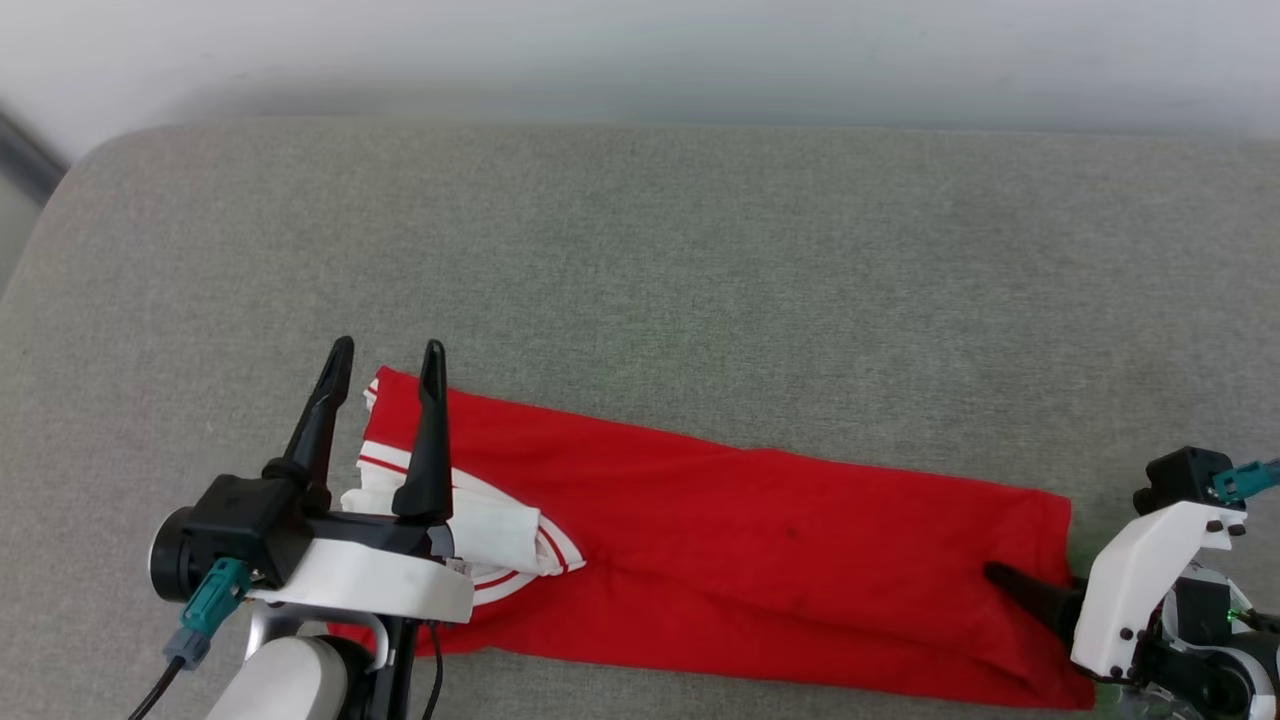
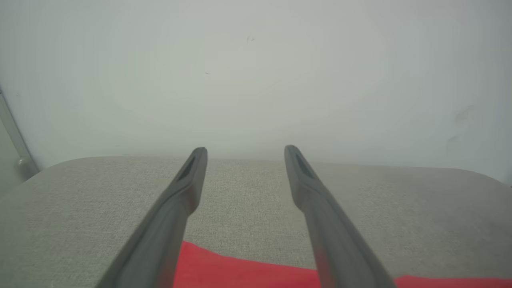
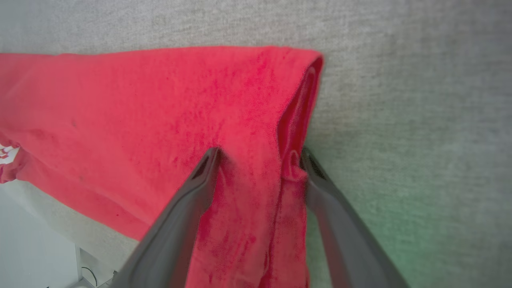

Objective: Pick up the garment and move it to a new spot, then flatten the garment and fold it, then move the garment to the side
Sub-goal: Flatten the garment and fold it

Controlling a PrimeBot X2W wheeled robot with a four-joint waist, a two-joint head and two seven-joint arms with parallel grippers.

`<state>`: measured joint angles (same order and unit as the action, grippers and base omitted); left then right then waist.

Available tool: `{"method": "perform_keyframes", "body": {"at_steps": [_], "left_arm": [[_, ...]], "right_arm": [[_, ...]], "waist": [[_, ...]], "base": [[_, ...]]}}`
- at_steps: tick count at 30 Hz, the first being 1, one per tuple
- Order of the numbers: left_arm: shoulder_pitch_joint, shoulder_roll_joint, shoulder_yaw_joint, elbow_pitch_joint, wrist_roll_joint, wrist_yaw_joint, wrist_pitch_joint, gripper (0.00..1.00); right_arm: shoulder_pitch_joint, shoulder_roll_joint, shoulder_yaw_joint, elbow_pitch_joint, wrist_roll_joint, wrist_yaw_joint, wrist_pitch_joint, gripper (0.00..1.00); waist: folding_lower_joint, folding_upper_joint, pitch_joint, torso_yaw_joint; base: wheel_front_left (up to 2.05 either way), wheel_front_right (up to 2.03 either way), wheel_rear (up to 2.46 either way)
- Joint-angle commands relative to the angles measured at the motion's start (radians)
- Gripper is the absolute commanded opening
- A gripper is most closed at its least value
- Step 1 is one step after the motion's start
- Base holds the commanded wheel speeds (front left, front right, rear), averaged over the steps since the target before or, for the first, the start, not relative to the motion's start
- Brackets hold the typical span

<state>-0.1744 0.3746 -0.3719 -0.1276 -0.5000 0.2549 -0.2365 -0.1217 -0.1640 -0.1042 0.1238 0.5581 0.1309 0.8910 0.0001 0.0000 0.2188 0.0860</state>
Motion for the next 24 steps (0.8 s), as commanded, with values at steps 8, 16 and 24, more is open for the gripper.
{"method": "perform_keyframes", "body": {"at_steps": [8, 16, 24], "left_arm": [[-0.014, 0.008, -0.006, 0.008, 0.024, 0.010, -0.002, 1.00], [0.026, 0.026, -0.006, 0.018, 0.032, 0.033, 0.016, 1.00], [0.078, 0.036, -0.014, 0.016, 0.028, 0.055, 0.034, 1.00]], "right_arm": [[-0.004, -0.004, 0.043, 0.014, 0.031, 0.000, -0.003, 0.00], [-0.042, -0.061, 0.065, -0.067, 0.032, 0.000, -0.054, 0.00], [-0.013, -0.101, -0.056, -0.051, -0.028, 0.000, -0.055, 0.00]], "waist": [[-0.0001, 0.0000, 0.022, 0.014], [-0.0001, 0.0000, -0.037, -0.034], [-0.0001, 0.0000, -0.114, -0.085]], "base": [[0.00, 0.00, 0.00], [0.00, 0.00, 0.00], [0.00, 0.00, 0.00]]}}
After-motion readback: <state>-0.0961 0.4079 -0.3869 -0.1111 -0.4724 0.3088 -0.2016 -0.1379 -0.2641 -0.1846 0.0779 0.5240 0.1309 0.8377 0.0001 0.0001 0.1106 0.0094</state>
